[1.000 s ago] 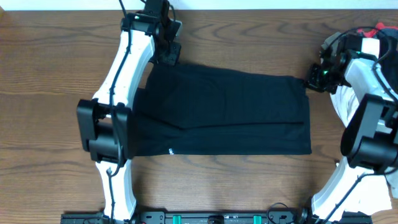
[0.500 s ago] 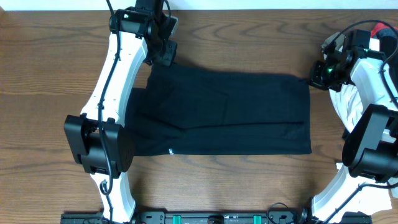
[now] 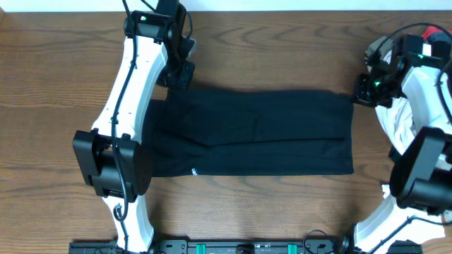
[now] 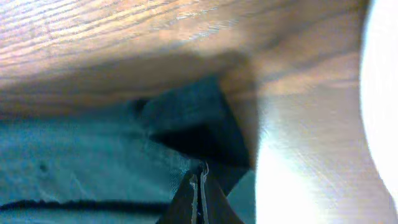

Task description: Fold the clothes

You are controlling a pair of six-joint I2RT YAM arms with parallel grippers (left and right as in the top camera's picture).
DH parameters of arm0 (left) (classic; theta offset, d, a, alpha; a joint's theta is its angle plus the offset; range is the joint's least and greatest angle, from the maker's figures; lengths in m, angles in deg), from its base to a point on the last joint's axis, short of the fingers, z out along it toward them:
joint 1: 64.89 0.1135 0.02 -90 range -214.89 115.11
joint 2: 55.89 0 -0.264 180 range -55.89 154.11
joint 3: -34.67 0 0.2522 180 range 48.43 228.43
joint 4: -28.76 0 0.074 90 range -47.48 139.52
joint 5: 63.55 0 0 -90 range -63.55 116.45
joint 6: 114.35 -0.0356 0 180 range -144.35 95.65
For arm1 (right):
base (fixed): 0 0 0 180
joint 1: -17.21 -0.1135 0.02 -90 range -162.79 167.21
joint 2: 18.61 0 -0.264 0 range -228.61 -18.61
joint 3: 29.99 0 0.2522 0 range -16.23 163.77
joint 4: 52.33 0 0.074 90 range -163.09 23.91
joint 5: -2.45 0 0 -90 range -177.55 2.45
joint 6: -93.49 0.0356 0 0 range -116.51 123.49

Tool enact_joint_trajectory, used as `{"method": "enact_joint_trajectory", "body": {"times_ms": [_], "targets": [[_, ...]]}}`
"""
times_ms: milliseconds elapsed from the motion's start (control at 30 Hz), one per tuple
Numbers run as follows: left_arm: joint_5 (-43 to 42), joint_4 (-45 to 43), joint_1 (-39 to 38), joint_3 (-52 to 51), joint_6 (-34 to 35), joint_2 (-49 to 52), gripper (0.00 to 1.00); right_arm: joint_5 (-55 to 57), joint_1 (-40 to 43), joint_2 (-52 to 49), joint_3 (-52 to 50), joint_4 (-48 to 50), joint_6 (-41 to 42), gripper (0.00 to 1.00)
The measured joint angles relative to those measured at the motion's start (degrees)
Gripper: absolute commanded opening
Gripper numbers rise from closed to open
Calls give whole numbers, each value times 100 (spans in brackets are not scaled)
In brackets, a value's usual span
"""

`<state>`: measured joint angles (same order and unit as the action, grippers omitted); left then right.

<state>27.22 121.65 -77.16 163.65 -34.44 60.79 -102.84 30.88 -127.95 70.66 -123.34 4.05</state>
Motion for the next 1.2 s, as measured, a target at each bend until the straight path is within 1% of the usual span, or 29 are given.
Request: {"method": "enact_joint_trajectory", "body": {"times_ms": [167, 367, 667, 933, 967, 1000, 1033, 1067, 1100, 1133, 1167, 1200], "targets": [[293, 387, 0, 0, 0, 0, 6, 540, -2, 389, 0, -415, -44, 1], [389, 776, 0, 0, 0, 0, 6, 927, -2, 420, 0, -704, -68, 1], [192, 1279, 0, 0, 0, 0, 6, 1051, -2, 420, 0, -920, -87, 1], [11, 1320, 0, 0, 0, 0, 6, 1095, -2, 420, 0, -1001, -87, 2], [-28, 1320, 0, 0, 0, 0, 7, 1099, -2, 420, 0, -1001, -87, 2], [-52, 1320, 0, 0, 0, 0, 8, 1104, -2, 420, 0, -1001, -85, 8], [-72, 1320, 0, 0, 0, 0, 13, 1106, -2, 420, 0, -1003, -74, 19], [-83, 1322, 0, 0, -4, 0, 24, 1110, -2, 420, 0, -1003, -87, 24], [-92, 1322, 0, 0, 4, 0, 32, 1137, -2, 420, 0, -1005, -111, 28], [-96, 1322, 0, 0, 17, 0, 38, 1139, 0, 420, 0, -1005, -98, 35], [-81, 1322, 0, 0, 31, 0, 46, 1150, -2, 420, 0, -1019, -87, 40], [-57, 1322, 0, 0, 39, 0, 50, 1165, 0, 420, 0, -1043, -94, 42]]}}
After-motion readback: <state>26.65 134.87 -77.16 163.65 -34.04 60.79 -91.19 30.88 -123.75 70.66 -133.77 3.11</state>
